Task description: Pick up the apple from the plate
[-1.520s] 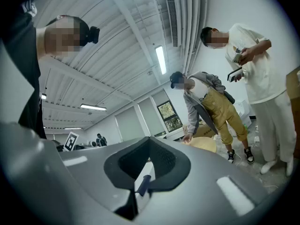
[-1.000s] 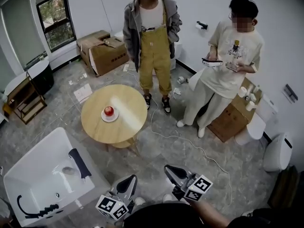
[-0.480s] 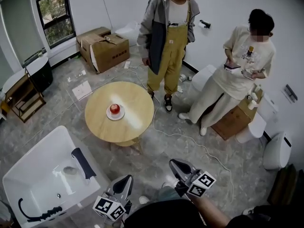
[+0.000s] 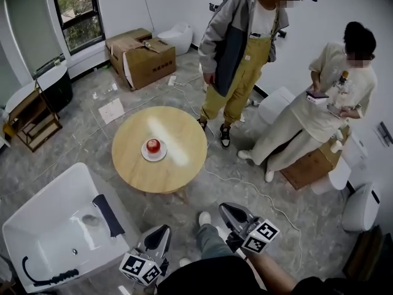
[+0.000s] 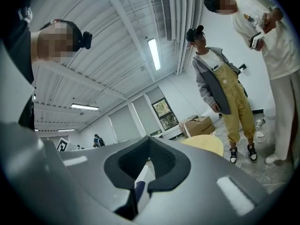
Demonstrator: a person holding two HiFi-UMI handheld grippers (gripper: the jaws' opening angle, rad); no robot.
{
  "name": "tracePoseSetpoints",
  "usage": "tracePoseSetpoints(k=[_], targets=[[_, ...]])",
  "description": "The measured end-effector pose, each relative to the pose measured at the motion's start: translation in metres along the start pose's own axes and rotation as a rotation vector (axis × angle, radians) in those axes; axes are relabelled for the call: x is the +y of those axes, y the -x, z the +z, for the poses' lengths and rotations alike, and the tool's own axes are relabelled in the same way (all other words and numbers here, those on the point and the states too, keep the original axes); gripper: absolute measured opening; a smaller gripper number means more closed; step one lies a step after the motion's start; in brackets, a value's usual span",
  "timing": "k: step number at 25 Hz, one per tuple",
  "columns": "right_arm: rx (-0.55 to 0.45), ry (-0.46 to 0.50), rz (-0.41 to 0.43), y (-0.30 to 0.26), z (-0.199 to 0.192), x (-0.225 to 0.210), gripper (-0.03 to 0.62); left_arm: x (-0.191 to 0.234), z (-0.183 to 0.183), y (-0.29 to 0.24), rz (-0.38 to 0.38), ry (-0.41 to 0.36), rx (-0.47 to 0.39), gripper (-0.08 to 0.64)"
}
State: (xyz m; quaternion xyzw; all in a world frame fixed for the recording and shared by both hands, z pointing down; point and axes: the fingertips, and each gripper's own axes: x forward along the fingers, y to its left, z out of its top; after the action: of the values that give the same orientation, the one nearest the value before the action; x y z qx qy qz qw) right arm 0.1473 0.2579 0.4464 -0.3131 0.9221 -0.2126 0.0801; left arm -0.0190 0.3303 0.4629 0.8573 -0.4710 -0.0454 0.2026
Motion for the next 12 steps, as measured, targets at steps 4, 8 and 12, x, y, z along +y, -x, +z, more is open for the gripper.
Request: tracePoseSetpoints(k=[4, 8, 12], targets=[[0.026, -0.004, 0.031, -0.037, 0.010, -0.037, 0.006, 0.030, 0.008, -0.037, 0.045, 0.006, 0.002, 0.057], [0.052, -0.017, 0.060, -0.072, 0.025, -0.079, 0.006, 0.054, 0.025, -0.082, 0.099, 0.012, 0.009, 0.084], [0.084, -0.030, 0.098, -0.107, 0.042, -0.113, 0.006, 0.082, 0.039, -0.124, 0.153, 0.025, 0.001, 0.107]])
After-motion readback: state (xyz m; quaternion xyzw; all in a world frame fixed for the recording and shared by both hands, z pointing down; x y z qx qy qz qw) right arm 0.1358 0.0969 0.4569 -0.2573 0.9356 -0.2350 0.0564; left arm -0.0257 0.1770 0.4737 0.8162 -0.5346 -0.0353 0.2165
